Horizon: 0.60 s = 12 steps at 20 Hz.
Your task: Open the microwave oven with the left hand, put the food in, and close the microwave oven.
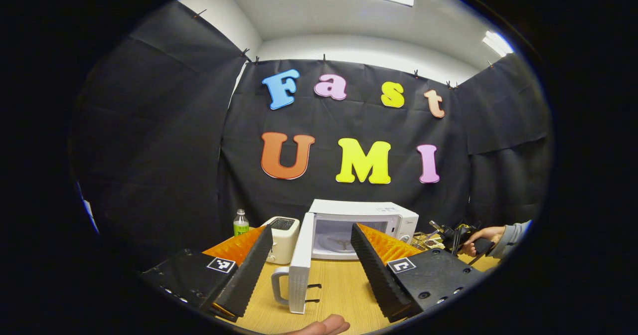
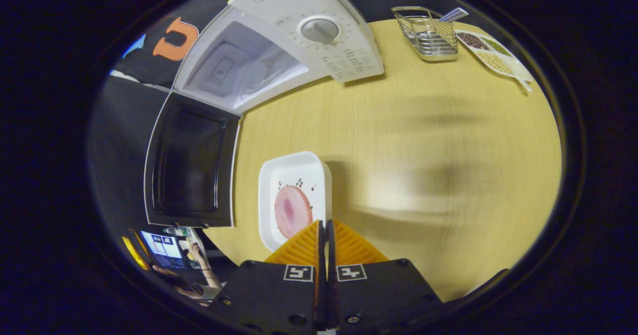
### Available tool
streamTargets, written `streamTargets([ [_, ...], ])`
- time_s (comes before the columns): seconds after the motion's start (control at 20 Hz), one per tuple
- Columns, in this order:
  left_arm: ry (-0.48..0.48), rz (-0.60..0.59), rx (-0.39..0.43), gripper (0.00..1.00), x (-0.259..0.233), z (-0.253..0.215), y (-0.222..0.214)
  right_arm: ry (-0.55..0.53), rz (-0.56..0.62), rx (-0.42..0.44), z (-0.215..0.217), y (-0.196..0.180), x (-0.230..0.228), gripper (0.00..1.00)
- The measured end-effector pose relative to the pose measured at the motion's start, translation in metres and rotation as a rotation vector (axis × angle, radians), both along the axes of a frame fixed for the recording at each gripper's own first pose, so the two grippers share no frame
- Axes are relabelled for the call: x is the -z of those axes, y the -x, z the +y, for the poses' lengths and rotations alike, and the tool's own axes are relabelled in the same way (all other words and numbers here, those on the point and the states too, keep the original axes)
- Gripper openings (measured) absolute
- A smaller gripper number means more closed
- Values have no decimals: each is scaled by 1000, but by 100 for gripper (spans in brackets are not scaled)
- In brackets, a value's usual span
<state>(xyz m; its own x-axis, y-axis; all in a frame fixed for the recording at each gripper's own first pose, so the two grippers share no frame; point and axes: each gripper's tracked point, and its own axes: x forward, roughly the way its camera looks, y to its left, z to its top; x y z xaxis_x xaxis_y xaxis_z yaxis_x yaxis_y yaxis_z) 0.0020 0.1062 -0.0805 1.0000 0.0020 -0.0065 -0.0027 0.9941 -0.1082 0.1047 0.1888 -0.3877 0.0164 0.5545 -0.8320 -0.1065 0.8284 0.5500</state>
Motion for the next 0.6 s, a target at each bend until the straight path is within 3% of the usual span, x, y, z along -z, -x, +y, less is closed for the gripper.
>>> streamTargets([
  [0.05,-1,9,-5,95,3,3,1,-13,3,18,10,0,0,0],
  [0.35,15,10,-13,94,8,18,8,-44,-31,196,56,-20,-2,4],
  [0.45,15,15,-17,95,10,23,10,-93,-41,262,76,-26,-6,0],
  [0.6,-12,23,-21,95,11,25,13,-166,-46,391,100,-37,-11,4],
])
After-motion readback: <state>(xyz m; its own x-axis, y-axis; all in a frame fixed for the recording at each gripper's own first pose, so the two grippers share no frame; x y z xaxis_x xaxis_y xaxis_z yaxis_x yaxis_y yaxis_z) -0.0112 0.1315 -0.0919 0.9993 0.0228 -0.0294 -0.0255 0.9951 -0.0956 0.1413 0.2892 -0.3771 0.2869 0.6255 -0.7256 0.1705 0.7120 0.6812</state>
